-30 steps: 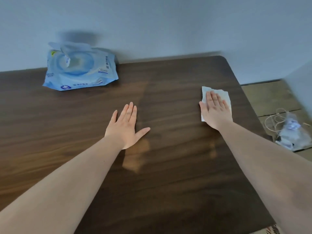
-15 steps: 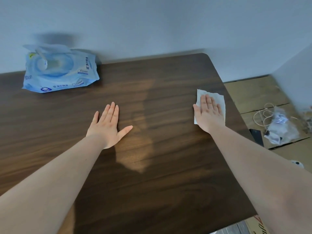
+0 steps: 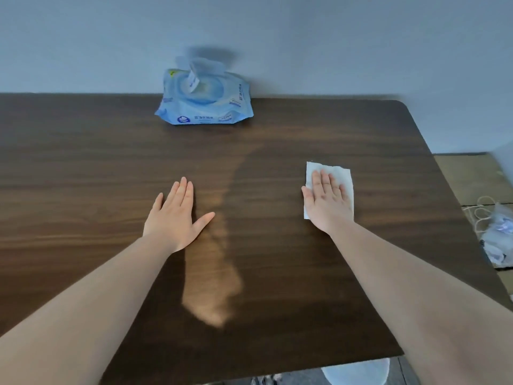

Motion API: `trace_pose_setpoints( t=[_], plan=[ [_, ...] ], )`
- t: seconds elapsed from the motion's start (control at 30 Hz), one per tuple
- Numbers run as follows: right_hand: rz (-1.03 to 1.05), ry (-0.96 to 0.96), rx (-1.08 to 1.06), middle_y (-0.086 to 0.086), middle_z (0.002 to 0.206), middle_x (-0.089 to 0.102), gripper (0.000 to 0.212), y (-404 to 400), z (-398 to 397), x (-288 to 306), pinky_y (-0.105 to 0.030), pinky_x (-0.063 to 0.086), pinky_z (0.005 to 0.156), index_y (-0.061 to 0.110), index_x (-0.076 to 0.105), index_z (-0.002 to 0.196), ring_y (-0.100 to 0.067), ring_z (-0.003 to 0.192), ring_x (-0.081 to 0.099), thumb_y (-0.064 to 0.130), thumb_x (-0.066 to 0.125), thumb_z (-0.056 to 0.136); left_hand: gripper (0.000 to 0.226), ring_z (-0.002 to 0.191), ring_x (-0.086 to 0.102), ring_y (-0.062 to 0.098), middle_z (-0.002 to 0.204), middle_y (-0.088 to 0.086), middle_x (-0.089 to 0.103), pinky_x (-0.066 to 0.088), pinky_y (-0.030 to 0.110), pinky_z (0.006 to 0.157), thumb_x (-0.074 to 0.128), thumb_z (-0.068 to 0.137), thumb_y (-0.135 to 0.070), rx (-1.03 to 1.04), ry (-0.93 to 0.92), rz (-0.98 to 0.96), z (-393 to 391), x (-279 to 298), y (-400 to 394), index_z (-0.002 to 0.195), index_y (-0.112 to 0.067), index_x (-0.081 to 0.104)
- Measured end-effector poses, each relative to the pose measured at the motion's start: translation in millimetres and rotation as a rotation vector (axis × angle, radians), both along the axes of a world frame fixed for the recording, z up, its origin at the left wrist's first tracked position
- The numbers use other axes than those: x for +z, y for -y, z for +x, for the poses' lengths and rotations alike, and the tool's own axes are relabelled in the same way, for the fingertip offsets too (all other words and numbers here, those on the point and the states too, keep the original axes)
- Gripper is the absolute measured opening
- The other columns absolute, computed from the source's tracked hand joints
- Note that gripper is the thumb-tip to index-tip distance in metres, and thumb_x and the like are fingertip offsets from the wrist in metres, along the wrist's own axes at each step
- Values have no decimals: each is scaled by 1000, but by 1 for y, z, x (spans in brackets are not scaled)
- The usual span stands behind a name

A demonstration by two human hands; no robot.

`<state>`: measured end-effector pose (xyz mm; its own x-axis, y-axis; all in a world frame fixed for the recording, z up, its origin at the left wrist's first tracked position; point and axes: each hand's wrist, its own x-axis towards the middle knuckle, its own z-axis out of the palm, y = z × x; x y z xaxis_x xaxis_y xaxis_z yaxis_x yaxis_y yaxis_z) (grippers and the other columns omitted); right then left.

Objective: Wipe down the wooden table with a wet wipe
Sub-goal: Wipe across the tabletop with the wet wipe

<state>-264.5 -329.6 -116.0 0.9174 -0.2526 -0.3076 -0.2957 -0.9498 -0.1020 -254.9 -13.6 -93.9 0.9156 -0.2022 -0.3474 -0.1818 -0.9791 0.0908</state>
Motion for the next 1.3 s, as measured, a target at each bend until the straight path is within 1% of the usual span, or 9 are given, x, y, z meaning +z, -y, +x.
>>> trace_pose_setpoints(
  t=[0.13,0.3,0.47,0.67,0.87,0.93,1.0,1.1,1.3],
  plan=[
    [11,1,138,-1,160,-10,60,-89,9,-1,-39,-6,119,23,-11,149,-17,147,-9,50,4,97,91,146,-10,15,159,3,-11,3,40,119,17,85,-70,169,-9,10,-26,2,-95,149,-11,-7],
    [21,-5,348,0,159,-14,60,-216,23,-4,-41,-7,119,23,-16,148,-18,146,-13,50,-1,96,103,145,-10,15,159,3,-11,2,41,119,11,74,-79,364,-8,65,-54,6,-211,149,-10,-8],
    [52,11,536,-1,160,-10,60,-344,39,-6,-40,-7,119,20,-11,149,-18,147,-11,48,2,98,109,145,-12,15,159,1,-14,2,45,119,9,67,-84,529,-60,99,-90,4,-302,149,-14,-10],
    [123,46,740,1,161,-7,60,-475,57,-8,-41,-5,119,20,-4,151,-19,147,-8,49,7,99,105,145,-13,13,159,-4,-12,-2,45,117,4,69,-87,519,46,66,-95,-9,-316,149,-20,-9],
    [139,74,940,2,161,-4,60,-565,72,-10,-43,-3,119,22,-2,151,-18,147,-8,50,8,98,104,145,-13,14,159,-5,-11,-5,46,117,4,70,-89,511,86,23,-94,-15,-321,149,-23,-8],
    [152,97,990,2,161,-1,59,-585,75,-9,-42,-3,119,22,2,151,-18,147,-5,49,10,99,104,145,-12,14,159,-5,-9,-4,47,118,5,69,-89,523,99,-1,-94,-15,-320,149,-24,-7],
    [164,111,1033,2,161,2,59,-604,77,-8,-41,-2,119,22,4,151,-18,147,-3,49,12,99,106,145,-13,13,159,-6,-10,-4,47,118,1,65,-88,528,106,-16,-94,-14,-319,149,-24,-7],
    [139,97,1108,2,161,0,59,-630,80,-9,-41,-4,119,22,2,151,-17,147,-4,49,9,99,109,144,-14,13,159,-5,-10,-6,47,118,-6,61,-87,531,113,-29,-95,-15,-320,150,-24,-6],
    [115,81,1184,1,161,-4,59,-638,80,-7,-40,-6,119,23,-2,151,-18,147,-7,49,7,99,106,145,-12,14,159,-6,-5,-6,47,118,0,64,-86,513,132,-19,-95,-17,-321,151,-24,0]
  ],
)
